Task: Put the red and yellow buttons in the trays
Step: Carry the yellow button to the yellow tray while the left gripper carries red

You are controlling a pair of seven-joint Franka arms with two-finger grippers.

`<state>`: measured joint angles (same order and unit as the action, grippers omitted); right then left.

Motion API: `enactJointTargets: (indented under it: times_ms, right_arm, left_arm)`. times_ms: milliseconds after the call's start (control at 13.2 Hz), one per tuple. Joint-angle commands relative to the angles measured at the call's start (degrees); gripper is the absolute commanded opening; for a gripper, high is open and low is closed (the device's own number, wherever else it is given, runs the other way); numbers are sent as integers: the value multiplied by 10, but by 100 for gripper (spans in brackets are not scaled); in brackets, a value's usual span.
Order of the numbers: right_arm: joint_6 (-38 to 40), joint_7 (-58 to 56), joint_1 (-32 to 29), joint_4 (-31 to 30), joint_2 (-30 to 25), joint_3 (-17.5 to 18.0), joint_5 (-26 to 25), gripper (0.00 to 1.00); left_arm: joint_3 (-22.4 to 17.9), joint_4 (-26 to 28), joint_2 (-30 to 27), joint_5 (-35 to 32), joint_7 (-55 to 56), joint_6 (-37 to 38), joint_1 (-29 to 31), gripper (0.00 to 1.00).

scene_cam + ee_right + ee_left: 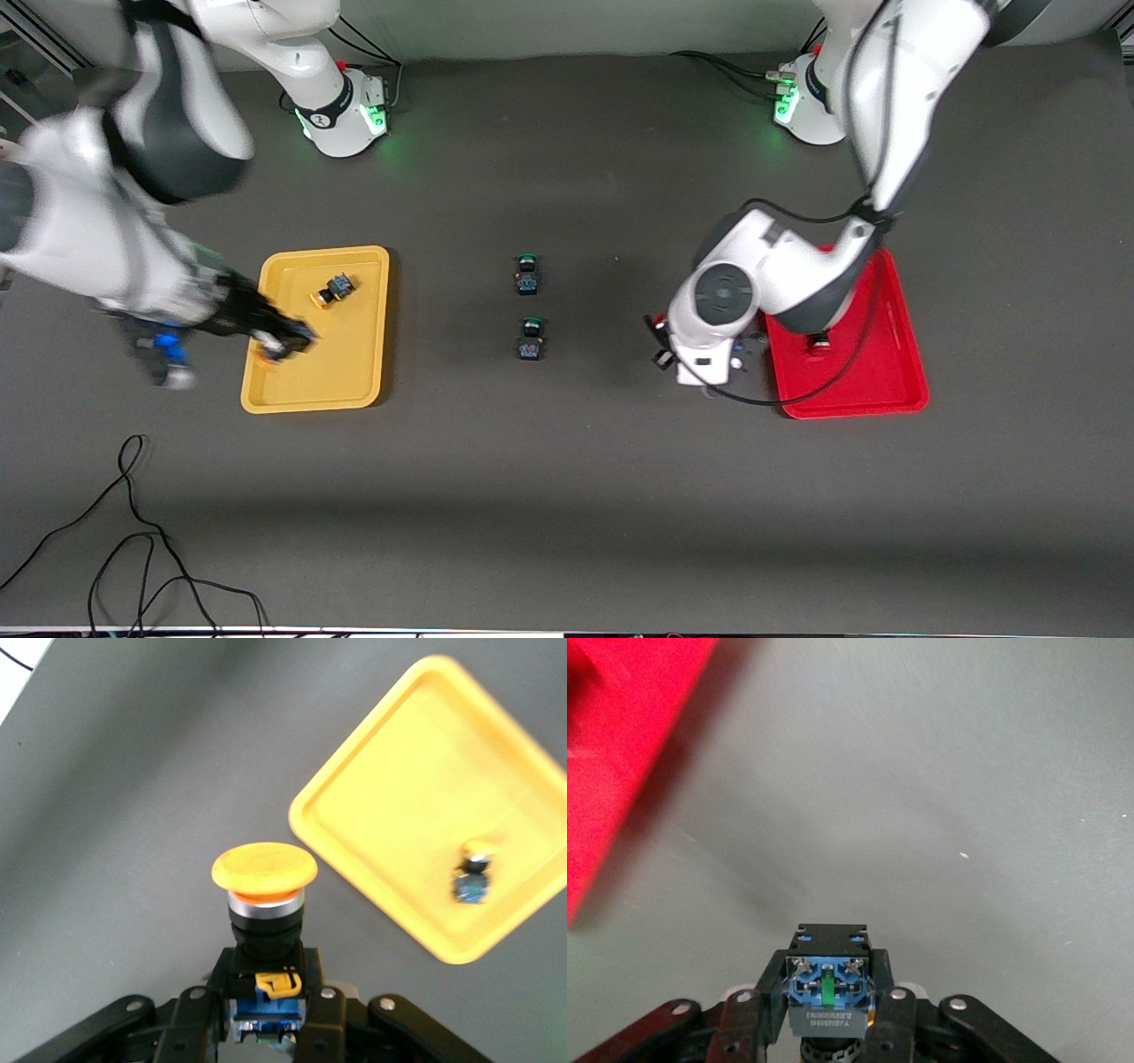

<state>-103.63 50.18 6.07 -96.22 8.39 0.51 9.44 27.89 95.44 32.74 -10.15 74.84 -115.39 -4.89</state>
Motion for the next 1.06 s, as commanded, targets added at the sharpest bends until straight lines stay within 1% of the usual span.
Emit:
enactJointTargets:
  times_ms: [0,76,228,380,456,532,608,684,760,988]
  right_arm:
    - [14,-100,2,-33,-14,-59,37,13]
    - [3,-116,1,-55,-9,-75,38,13]
    - [-38,-120,0,-91,23,-80,37,13]
    - [-127,-121,-1,-172,32,-80,36,13]
    - [-169,-121,-1,-207,35,-77,36,13]
    - [-202,-122,-1,-233,45,-76,35,13]
    - [-238,-122,1,-253,59,-75,36,13]
    - [-284,-122,3,-278,72,-73,35,13]
    - [-328,-122,3,-297,81,-68,31,13]
    - [-386,-122,3,-302,128,-62,30,13]
  left_arm:
    - [22,39,-56,35,-190,60,90,0]
    - [22,54,-72,37,-249,75,120,0]
    - [19,82,-94,36,-377,96,181,0]
    - [15,101,-94,17,-472,87,231,0]
    - [14,113,-91,-12,-513,76,257,0]
    - [14,133,-87,-24,-542,45,276,0]
    - [13,164,-86,-36,-570,-1,291,0]
    - [13,194,-82,-52,-593,-44,311,0]
    - [13,212,-74,-69,-609,-77,323,0]
    - [5,240,-51,-107,-617,-127,335,0]
